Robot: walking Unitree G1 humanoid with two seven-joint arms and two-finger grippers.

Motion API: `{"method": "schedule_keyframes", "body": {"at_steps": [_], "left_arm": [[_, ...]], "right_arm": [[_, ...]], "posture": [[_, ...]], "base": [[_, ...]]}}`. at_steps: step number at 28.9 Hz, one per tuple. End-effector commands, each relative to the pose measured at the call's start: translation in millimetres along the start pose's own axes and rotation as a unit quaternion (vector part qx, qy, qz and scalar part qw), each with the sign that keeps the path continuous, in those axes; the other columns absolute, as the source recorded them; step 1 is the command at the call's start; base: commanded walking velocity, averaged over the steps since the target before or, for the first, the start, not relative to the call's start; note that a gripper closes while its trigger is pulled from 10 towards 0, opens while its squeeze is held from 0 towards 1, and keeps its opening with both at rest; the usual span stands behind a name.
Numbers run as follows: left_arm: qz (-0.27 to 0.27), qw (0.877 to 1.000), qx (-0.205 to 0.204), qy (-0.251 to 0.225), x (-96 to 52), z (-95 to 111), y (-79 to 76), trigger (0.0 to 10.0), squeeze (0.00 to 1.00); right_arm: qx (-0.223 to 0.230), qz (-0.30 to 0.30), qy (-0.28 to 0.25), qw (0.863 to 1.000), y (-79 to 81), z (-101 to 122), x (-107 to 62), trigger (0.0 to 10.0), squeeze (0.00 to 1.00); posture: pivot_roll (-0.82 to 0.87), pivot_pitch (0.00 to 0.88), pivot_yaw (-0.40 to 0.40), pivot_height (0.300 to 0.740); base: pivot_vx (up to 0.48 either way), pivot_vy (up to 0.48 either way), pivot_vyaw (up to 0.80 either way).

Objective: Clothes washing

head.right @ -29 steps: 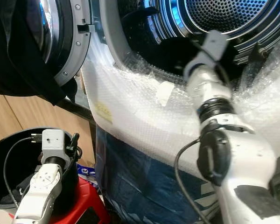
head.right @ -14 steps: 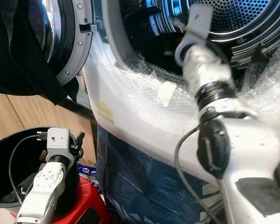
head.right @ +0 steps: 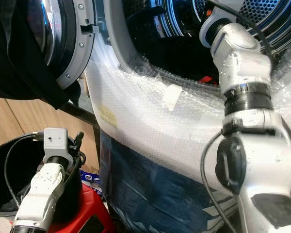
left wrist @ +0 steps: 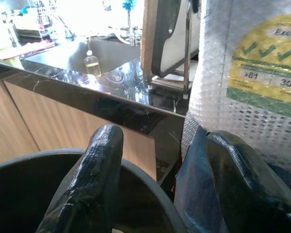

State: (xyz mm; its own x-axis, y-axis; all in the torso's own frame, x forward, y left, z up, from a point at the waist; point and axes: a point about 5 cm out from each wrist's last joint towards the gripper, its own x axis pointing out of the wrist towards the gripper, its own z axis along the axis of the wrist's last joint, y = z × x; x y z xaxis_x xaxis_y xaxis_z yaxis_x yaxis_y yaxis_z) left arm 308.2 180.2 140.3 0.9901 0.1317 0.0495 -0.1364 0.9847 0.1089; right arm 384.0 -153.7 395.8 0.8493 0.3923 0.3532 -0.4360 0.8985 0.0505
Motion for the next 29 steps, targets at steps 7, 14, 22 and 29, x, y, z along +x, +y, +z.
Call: {"method": "schedule_keyframes", "body": {"at_steps": [7,14,22,29], "left_arm": [[-0.014,1.0,0.001,-0.003,1.9,1.0,-4.1,10.0,0.0],[-0.004,1.0,0.001,-0.024,4.6,10.1,-0.2,10.0,0.0],[0.007,0.999,0.006,-0.03,3.2,12.8,8.5,10.0,0.0],[0.002,0.999,0.015,-0.04,-0.9,22.4,15.3,10.0,0.0]], "right_arm": [[0.072,0.175,-0.072,0.979,44.6,-6.0,-55.6,10.0,0.0],[0.139,0.339,0.105,0.924,120.3,-108.7,-117.9,10.0,0.0],[0.119,0.376,0.262,0.881,123.3,-191.8,-183.7,10.0,0.0],[0.055,0.258,0.404,0.876,90.8,-290.7,-229.0,10.0,0.0]], "posture": [[0.03,0.0,-0.03,0.74],[0.04,0.0,-0.035,0.74],[0.05,0.0,-0.035,0.74],[0.05,0.0,-0.029,0.74]], "base": [[0.0,0.0,0.0],[0.0,0.0,0.0],[0.0,0.0,0.0],[0.0,0.0,0.0]]}}
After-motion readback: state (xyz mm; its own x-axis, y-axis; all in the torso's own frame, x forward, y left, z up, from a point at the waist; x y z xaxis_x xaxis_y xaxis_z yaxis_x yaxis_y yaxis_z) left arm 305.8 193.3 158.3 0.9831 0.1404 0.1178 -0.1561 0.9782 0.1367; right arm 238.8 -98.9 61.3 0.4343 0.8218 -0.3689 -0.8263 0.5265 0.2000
